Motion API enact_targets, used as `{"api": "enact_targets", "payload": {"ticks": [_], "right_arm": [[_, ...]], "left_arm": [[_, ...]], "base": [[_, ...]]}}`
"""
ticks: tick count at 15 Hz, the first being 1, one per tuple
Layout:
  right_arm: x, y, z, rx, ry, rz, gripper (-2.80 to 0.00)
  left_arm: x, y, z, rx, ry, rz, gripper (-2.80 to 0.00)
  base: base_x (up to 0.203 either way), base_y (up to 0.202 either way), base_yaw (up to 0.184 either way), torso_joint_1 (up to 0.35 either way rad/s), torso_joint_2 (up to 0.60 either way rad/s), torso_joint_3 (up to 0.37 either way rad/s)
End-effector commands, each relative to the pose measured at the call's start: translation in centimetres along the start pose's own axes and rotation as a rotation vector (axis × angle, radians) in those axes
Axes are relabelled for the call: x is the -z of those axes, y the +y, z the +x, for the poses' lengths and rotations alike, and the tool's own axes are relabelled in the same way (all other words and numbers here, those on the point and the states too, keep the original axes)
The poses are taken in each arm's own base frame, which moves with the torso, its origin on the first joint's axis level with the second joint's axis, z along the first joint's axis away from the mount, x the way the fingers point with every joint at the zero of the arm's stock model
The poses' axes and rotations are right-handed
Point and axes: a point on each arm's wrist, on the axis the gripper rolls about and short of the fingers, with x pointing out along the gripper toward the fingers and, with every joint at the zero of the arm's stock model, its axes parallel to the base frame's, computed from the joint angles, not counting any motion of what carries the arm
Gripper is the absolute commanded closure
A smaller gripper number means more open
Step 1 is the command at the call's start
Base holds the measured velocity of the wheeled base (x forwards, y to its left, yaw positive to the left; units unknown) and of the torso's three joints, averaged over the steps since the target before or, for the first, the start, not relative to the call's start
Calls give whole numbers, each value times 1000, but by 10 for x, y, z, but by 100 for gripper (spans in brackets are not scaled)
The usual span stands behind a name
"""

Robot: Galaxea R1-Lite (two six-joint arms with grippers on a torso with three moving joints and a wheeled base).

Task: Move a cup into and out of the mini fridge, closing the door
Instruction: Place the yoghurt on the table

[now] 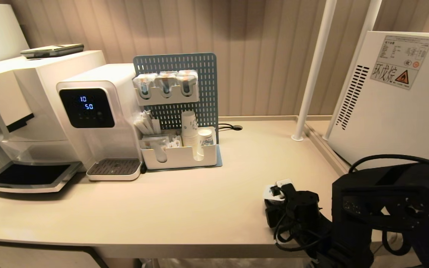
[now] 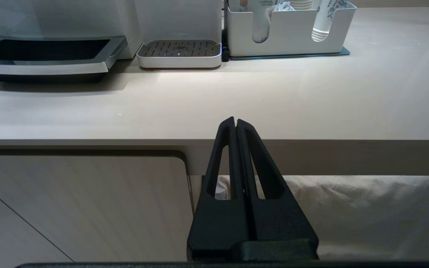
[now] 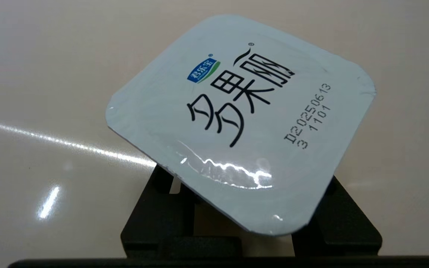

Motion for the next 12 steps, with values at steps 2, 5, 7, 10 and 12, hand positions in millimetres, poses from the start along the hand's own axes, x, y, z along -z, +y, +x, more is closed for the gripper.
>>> {"api": "enact_targets", "payload": {"ticks": [2, 5, 7, 10, 12], "right_arm": [[2, -9, 15, 33, 26, 13, 0], [-1, -15, 25, 54, 46, 22, 0], [-3, -15, 30, 59, 62, 58, 0], [-4, -15, 29, 58, 61, 59, 0], [-3, -16, 24, 56, 75, 53, 0]], "left_arm": [[0, 0, 0, 0, 0, -1, 0], [0, 0, 0, 0, 1, -1, 0], [0, 0, 0, 0, 1, -1, 0], [0, 0, 0, 0, 0, -1, 0], [0, 0, 0, 0, 2, -1, 0]], "base": [[0, 0, 0, 0, 0, 0], [0, 0, 0, 0, 0, 0], [0, 0, 0, 0, 0, 0], [0, 0, 0, 0, 0, 0], [0, 0, 0, 0, 0, 0]]}}
